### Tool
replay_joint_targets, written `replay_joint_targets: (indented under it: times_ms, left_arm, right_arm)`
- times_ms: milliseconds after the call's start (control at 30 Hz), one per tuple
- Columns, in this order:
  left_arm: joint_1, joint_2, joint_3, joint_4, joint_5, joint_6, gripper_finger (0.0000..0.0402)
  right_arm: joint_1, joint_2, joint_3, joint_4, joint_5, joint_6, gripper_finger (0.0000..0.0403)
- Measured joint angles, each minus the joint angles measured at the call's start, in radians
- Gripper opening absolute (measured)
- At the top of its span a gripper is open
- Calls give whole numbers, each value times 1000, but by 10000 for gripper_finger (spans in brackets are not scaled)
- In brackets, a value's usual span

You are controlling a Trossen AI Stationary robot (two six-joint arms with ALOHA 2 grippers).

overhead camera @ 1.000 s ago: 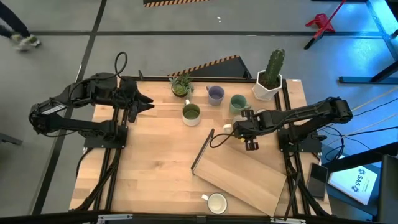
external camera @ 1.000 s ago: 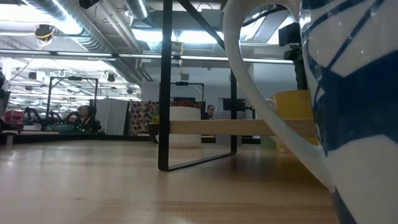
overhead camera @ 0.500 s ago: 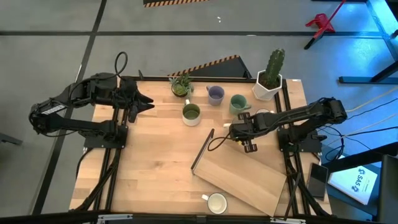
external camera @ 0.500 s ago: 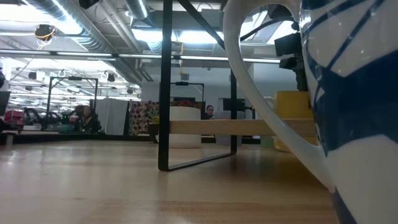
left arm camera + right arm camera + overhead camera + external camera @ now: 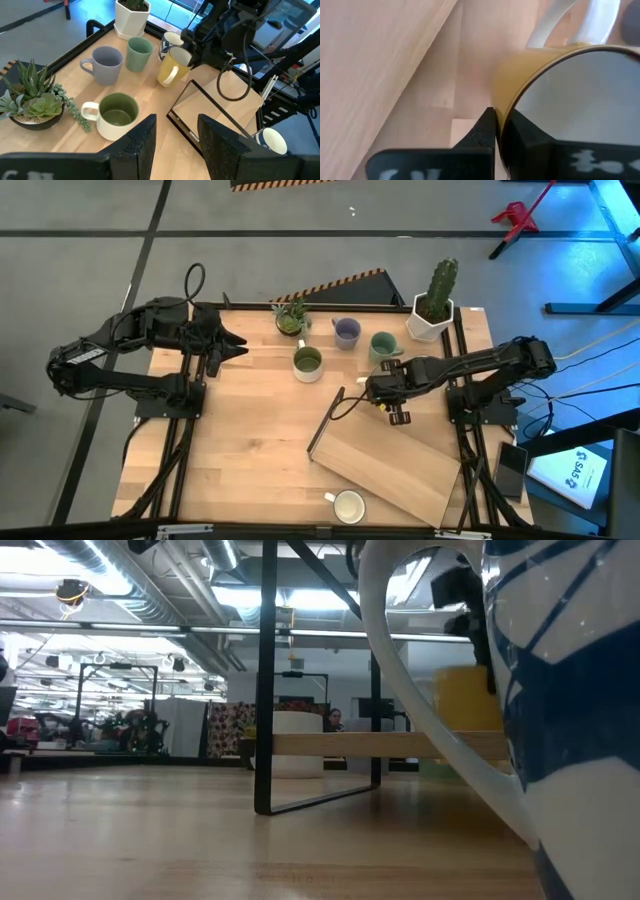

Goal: Place coffee mugs
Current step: Put the yellow mug on the shelf

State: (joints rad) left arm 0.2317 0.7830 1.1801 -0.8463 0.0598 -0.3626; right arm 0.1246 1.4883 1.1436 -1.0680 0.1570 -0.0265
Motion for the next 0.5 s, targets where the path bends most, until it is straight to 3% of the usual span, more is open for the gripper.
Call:
replay_joint_targets:
  times_ms: [267, 500]
  left_arm:
    - [0, 0, 0, 0, 1, 0, 138]
    - [0, 0, 0, 0, 1, 0, 138]
  right_arm:
    - [89, -3, 145, -143, 35, 93, 1]
    - [311, -33, 155, -195, 33, 425, 1]
